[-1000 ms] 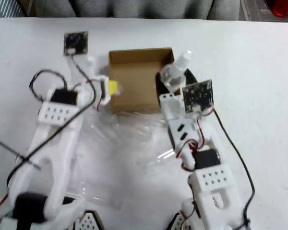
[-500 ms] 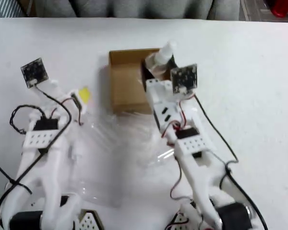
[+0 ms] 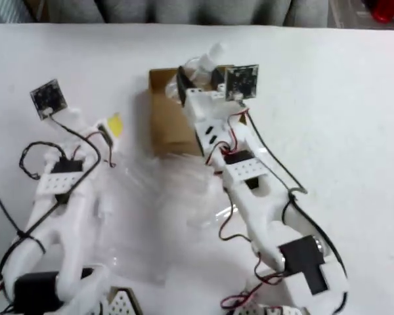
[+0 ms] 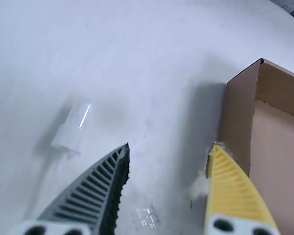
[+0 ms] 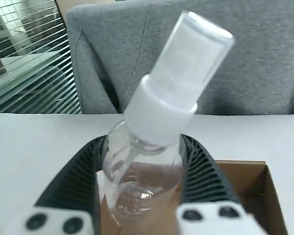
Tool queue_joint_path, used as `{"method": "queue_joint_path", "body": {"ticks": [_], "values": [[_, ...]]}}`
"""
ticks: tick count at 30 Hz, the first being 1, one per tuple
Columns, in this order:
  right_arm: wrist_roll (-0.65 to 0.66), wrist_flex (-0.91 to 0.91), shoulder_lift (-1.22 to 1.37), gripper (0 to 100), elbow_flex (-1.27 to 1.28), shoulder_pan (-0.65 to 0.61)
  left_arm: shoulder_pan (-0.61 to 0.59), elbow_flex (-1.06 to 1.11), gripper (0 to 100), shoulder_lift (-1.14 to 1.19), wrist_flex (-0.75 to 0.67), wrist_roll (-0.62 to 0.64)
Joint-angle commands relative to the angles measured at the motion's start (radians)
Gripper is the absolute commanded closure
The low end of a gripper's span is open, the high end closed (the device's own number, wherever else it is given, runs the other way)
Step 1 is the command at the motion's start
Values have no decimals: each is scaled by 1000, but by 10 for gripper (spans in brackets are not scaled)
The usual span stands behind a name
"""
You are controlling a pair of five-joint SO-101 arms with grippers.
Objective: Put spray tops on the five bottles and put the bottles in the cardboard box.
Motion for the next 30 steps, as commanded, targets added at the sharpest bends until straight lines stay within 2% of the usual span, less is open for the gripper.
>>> {"method": "queue_joint_path", "body": {"ticks": [1,4,10,17,26,30], "values": [[-9,-22,-18,982,-29,25,-7,-9,751,16,-60,6],[-5,-21,-30,983,-14,38,8,-9,751,45,-98,6],[181,45,-120,983,48,58,33,-11,751,62,-107,6],[358,280,-331,983,109,64,33,-5,751,65,-141,6],[373,685,-567,983,118,160,84,0,749,65,-141,5],[371,748,-613,982,120,223,76,0,749,65,-138,5]]}}
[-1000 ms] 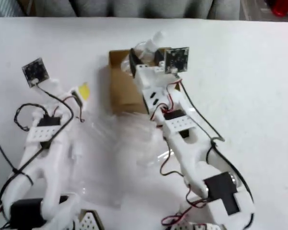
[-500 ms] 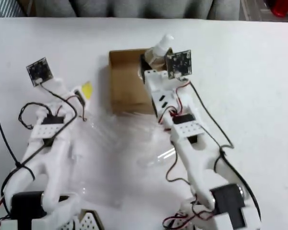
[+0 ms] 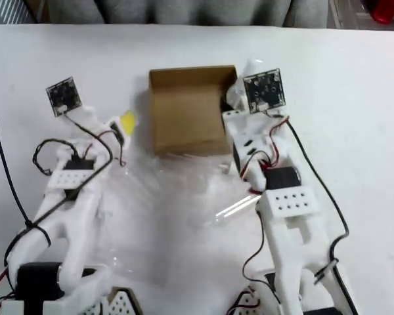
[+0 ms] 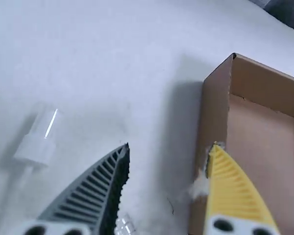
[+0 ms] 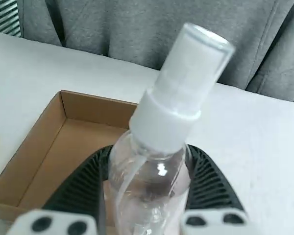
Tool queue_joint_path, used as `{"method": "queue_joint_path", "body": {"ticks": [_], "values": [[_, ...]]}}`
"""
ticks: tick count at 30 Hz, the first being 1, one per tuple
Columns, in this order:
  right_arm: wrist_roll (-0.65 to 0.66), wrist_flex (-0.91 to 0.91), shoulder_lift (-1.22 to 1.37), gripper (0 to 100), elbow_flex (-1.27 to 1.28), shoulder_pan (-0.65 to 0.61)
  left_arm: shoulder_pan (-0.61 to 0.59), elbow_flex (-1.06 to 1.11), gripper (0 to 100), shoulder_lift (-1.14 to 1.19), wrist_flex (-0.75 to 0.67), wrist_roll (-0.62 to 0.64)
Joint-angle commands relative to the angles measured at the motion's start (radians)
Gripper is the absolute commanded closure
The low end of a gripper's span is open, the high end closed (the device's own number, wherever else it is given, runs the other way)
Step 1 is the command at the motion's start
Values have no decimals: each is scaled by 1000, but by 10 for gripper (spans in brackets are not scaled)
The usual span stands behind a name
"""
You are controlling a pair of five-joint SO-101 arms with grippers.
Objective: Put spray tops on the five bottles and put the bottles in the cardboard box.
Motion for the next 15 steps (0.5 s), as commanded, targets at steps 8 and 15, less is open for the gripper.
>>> {"method": "queue_joint_path", "body": {"ticks": [8,15], "values": [[15,243,-113,982,-12,165,-64,9,751,-13,-6,6],[15,375,-297,982,-15,139,31,8,751,-13,-6,6]]}}
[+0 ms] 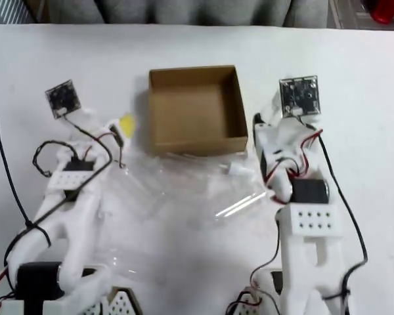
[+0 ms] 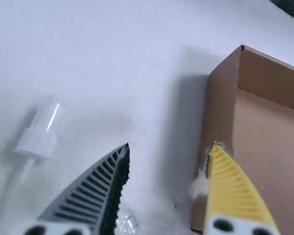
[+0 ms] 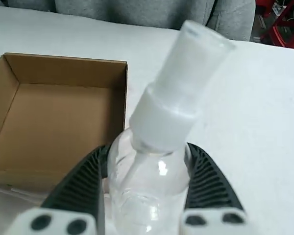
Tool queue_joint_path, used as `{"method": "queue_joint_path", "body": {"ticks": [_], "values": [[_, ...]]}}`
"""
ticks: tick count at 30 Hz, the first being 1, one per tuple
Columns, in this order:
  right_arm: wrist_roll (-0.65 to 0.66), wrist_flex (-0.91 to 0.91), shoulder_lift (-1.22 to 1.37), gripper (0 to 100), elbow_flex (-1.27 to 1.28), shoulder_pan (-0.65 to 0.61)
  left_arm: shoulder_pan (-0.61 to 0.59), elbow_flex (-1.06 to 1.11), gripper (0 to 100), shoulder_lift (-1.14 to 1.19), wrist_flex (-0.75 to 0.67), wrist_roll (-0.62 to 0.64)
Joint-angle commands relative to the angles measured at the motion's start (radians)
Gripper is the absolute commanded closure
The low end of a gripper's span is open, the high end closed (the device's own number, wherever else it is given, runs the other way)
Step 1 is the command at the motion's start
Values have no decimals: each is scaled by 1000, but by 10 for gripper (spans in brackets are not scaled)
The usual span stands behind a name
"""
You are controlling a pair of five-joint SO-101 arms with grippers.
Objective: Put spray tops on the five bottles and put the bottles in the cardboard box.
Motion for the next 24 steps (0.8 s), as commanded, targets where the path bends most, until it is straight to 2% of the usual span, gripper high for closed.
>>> {"method": "queue_joint_path", "body": {"ticks": [1,5,7,12,15,24], "values": [[14,73,-140,982,-20,-28,27,-9,751,-13,-6,6],[23,134,-275,982,-15,13,76,-41,751,-4,-9,6],[23,160,-305,982,-15,-8,87,-40,751,-7,-11,6],[17,209,-309,982,-21,13,130,-64,749,-4,-14,3],[15,223,-309,982,-20,13,157,-68,751,-4,-15,-63],[14,223,-308,982,-14,18,154,-69,750,-5,-18,-101]]}}
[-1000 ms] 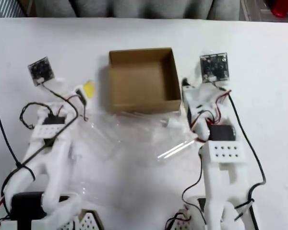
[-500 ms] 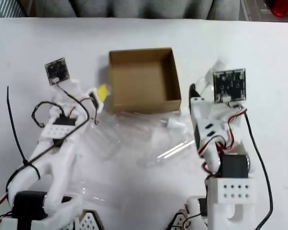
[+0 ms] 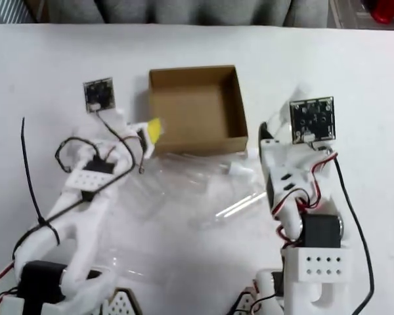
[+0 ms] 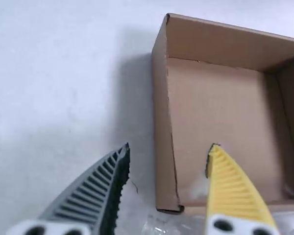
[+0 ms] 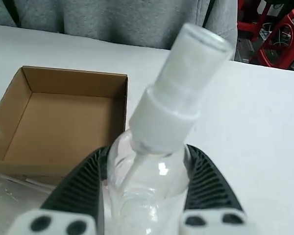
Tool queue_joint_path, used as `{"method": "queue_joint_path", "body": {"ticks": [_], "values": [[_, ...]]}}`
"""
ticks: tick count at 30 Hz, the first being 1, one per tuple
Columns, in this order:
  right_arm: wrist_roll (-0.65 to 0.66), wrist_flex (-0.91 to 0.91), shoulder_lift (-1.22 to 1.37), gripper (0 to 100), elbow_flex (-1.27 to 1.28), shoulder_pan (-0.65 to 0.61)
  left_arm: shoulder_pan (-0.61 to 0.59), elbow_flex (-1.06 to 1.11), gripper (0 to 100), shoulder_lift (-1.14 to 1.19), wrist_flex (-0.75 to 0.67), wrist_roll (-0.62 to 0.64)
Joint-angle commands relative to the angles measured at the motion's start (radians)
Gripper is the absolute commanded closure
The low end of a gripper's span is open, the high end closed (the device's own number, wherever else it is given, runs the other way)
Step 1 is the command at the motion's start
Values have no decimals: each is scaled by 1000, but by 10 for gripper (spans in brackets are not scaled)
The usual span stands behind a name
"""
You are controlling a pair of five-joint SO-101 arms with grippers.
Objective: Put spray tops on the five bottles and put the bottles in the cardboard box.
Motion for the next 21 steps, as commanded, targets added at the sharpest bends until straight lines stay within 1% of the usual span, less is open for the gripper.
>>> {"method": "queue_joint_path", "body": {"ticks": [1,4,7,11,14,18,21], "values": [[2,1,-22,982,-14,10,4,-60,750,-4,-32,-15],[-28,5,-22,982,-14,-31,-7,-52,751,-2,-66,-15],[-34,7,-22,982,-14,-31,-24,-51,751,-2,-69,-15],[-37,18,-25,982,-14,25,-33,-51,751,-2,-69,-15],[-38,81,-33,982,-15,44,-33,-49,751,-1,-66,-15],[-40,107,-33,982,-17,-19,-51,-26,751,-2,-87,-15],[-40,124,-35,982,-20,-24,-54,-26,749,-2,-87,-15]]}}
